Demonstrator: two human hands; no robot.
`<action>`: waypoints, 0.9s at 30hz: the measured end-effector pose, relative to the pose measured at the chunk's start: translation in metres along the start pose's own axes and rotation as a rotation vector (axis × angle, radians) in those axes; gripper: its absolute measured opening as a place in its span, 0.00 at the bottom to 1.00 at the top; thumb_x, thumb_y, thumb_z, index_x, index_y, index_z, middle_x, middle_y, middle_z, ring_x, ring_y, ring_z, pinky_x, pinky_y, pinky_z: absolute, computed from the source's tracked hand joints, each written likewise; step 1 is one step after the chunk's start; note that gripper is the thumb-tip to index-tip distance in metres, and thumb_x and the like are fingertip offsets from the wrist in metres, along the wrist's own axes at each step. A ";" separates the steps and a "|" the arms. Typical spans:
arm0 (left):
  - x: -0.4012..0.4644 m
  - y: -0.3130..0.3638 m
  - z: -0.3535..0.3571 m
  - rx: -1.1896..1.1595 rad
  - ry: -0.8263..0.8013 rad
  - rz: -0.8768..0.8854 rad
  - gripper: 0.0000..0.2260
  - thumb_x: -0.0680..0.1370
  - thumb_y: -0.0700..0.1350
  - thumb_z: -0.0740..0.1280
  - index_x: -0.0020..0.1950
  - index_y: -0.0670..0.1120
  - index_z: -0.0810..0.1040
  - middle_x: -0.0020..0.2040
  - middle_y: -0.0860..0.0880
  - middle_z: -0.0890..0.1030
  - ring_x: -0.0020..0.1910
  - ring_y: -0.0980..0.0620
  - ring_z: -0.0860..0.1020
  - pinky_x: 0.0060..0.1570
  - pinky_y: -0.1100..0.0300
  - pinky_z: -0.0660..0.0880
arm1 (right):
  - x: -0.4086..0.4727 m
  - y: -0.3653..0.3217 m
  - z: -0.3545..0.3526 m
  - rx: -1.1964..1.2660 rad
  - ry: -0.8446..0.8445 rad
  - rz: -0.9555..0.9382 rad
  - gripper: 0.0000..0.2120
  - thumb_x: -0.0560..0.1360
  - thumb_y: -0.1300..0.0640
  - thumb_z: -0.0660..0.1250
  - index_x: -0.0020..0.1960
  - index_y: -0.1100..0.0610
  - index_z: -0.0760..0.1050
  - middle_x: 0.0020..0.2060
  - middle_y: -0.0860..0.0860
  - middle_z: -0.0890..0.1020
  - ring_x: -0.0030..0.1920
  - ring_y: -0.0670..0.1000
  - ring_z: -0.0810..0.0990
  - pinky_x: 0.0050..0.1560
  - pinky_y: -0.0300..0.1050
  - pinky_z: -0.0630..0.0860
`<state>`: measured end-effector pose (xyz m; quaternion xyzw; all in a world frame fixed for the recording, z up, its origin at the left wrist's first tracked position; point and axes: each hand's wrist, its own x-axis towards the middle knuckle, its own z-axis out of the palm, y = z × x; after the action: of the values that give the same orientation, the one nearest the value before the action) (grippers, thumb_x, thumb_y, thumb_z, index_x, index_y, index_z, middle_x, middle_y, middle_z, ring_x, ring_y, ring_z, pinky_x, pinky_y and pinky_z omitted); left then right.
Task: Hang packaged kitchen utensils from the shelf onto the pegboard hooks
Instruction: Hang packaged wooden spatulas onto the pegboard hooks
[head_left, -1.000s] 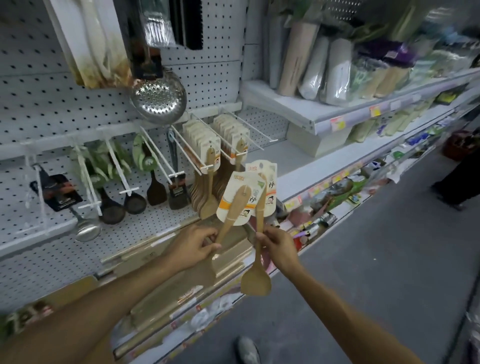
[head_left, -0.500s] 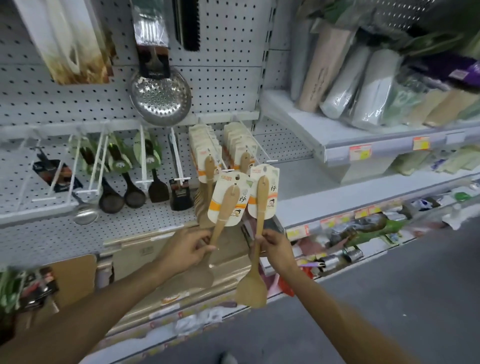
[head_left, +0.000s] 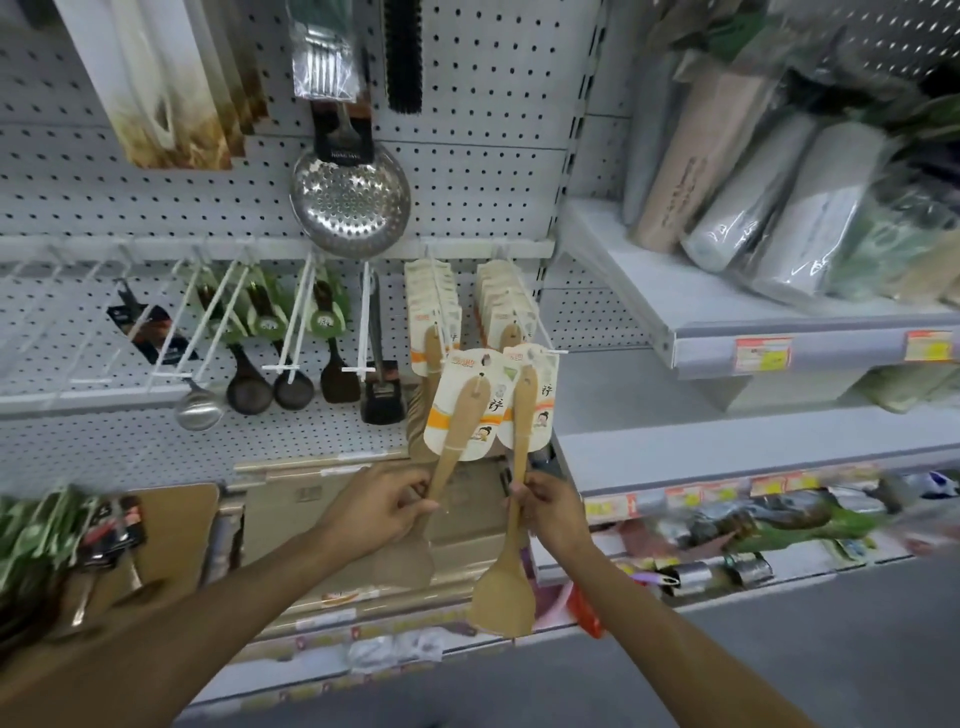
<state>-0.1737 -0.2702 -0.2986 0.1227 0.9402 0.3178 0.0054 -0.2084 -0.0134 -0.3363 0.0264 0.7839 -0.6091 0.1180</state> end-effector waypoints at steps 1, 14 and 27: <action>0.001 0.000 0.001 0.004 0.000 -0.003 0.05 0.74 0.52 0.75 0.46 0.54 0.82 0.39 0.64 0.81 0.40 0.69 0.77 0.37 0.75 0.68 | 0.005 -0.001 -0.001 0.002 0.001 0.002 0.12 0.79 0.59 0.66 0.43 0.68 0.75 0.36 0.60 0.79 0.35 0.52 0.78 0.34 0.42 0.75; 0.011 -0.008 0.001 0.087 0.009 -0.049 0.06 0.75 0.54 0.73 0.48 0.54 0.82 0.40 0.65 0.79 0.40 0.63 0.77 0.38 0.76 0.67 | 0.061 -0.020 0.001 -0.164 0.159 -0.092 0.06 0.80 0.53 0.65 0.53 0.54 0.79 0.44 0.49 0.83 0.45 0.51 0.81 0.47 0.48 0.77; -0.003 -0.029 0.044 -0.015 -0.040 -0.155 0.03 0.75 0.46 0.74 0.46 0.50 0.81 0.33 0.77 0.74 0.30 0.72 0.74 0.34 0.77 0.64 | 0.028 -0.021 0.045 0.003 -0.434 -0.126 0.11 0.75 0.62 0.72 0.54 0.50 0.80 0.47 0.42 0.86 0.52 0.44 0.83 0.55 0.39 0.77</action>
<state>-0.1738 -0.2671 -0.3517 0.0556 0.9441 0.3211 0.0498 -0.2329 -0.0647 -0.3328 -0.1544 0.7391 -0.6079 0.2454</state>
